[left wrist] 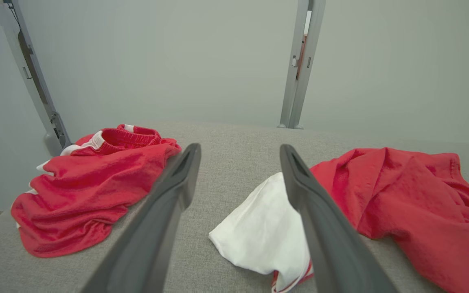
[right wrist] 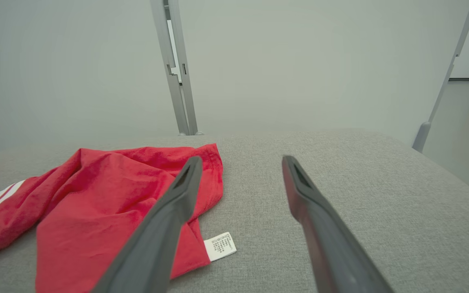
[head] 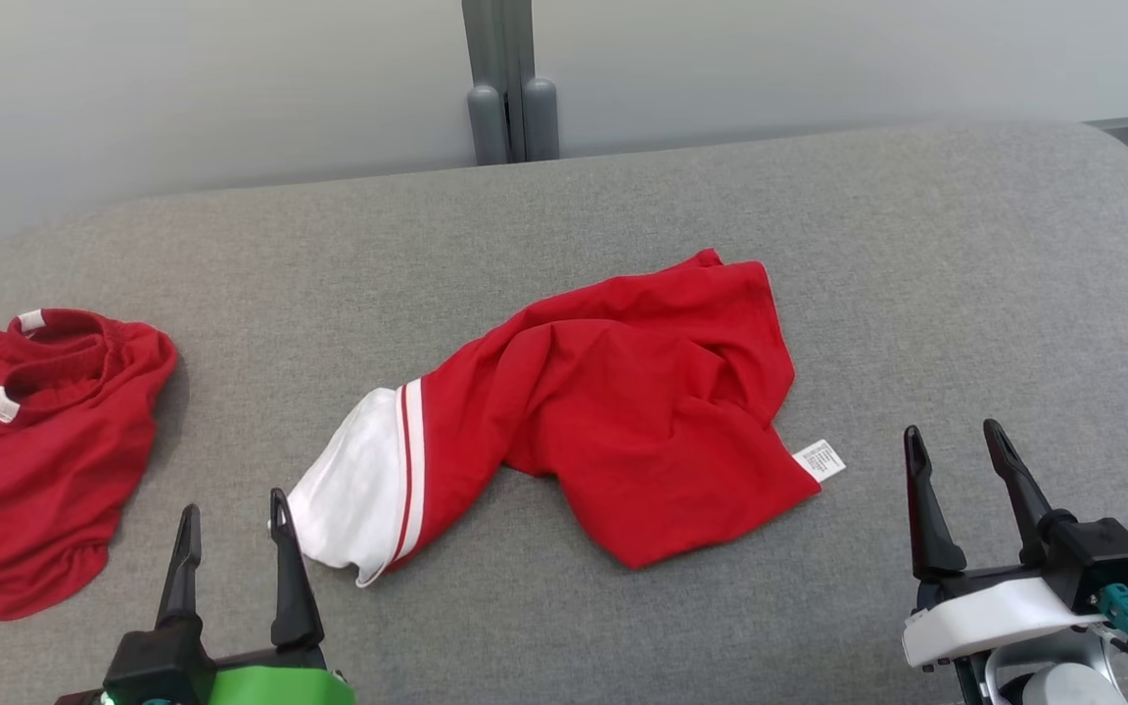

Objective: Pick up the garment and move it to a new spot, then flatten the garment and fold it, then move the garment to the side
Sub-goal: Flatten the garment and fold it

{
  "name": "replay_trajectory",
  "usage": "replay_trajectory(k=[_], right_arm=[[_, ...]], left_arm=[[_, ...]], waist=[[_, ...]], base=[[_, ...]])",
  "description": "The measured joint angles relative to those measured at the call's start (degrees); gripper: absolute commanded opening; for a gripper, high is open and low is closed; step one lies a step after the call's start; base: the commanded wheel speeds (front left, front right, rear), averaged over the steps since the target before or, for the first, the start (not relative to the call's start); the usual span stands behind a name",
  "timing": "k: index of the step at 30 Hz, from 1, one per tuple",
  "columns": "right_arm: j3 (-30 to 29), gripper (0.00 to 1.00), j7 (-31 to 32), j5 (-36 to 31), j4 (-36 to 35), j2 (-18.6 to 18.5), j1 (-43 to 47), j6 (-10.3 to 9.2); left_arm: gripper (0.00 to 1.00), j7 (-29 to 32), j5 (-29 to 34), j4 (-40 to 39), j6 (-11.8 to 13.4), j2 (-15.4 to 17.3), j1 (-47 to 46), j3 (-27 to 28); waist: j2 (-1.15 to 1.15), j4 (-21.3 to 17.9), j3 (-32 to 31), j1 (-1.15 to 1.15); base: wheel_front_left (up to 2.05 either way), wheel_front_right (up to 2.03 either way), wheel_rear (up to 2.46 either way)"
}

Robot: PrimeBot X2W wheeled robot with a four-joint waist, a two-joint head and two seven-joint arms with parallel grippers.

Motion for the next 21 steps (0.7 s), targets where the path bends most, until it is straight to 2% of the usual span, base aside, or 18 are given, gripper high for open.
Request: replay_trajectory(k=[6, 9, 15, 21], right_arm=[[0.94, 1.00, 0.00, 0.00, -0.08, -0.03, 1.76, 0.00], [2.74, 1.00, 0.00, 0.03, 0.19, 0.00, 2.24, 0.00], [4.67, 1.00, 0.00, 0.11, 0.31, 0.01, 2.88, 0.00], [5.21, 1.00, 0.00, 0.11, 0.21, -0.01, 3.08, 0.00]], left_arm=[[1.00, -0.02, 7.83, 0.64, -7.90, -4.44, 2.87, 5.35], [1.00, -0.08, 10.93, 1.38, -10.99, -5.92, 3.59, 7.44], [1.00, -0.09, 13.80, 2.49, -15.39, -8.11, 4.48, 10.37], [1.00, -0.09, 14.15, 7.15, -17.47, -9.32, 4.57, 13.24]], waist=[[0.00, 0.34, -1.90, 0.00], [0.00, 0.36, -2.55, 0.00], [0.00, -0.18, -2.98, 0.00], [0.00, -0.39, -2.88, 0.00]], base=[[0.00, 0.00, 0.00], [0.00, 0.00, 0.00], [0.00, 0.00, 0.00], [0.00, 0.00, 0.00]])
